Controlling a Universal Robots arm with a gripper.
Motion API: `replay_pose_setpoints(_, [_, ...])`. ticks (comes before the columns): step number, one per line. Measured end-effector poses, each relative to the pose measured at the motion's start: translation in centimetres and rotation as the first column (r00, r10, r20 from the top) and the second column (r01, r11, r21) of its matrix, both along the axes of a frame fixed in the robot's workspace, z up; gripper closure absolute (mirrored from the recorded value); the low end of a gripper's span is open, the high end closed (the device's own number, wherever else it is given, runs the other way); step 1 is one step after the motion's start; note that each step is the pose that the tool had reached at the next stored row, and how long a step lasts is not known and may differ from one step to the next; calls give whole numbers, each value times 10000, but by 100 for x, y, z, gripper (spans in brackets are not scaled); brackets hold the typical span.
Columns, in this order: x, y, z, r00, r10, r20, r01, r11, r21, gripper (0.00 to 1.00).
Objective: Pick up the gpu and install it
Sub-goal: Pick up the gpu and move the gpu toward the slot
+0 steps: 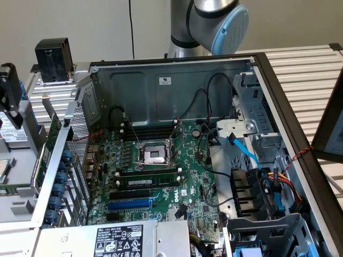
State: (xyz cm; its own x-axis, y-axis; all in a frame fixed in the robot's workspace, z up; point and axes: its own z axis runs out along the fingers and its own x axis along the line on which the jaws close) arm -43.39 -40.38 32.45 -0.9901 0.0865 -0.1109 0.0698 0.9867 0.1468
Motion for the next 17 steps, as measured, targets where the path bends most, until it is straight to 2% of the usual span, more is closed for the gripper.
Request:
replay_pose_setpoints(5, [57, 36, -41, 10000, -48, 6, 48, 9999, -144, 49])
replay_pose_setpoints(8, [71, 54, -59, 10000, -74, 6, 74, 9995, -313, 49])
replay_pose_setpoints(10, [78, 70, -74, 10000, -84, 8, 84, 9992, -402, 49])
replay_pose_setpoints(11, [80, 81, -86, 10000, -92, 8, 92, 9990, -426, 49])
replay_pose_setpoints(17, [76, 91, -168, 9999, -138, 8, 138, 9990, -432, 49])
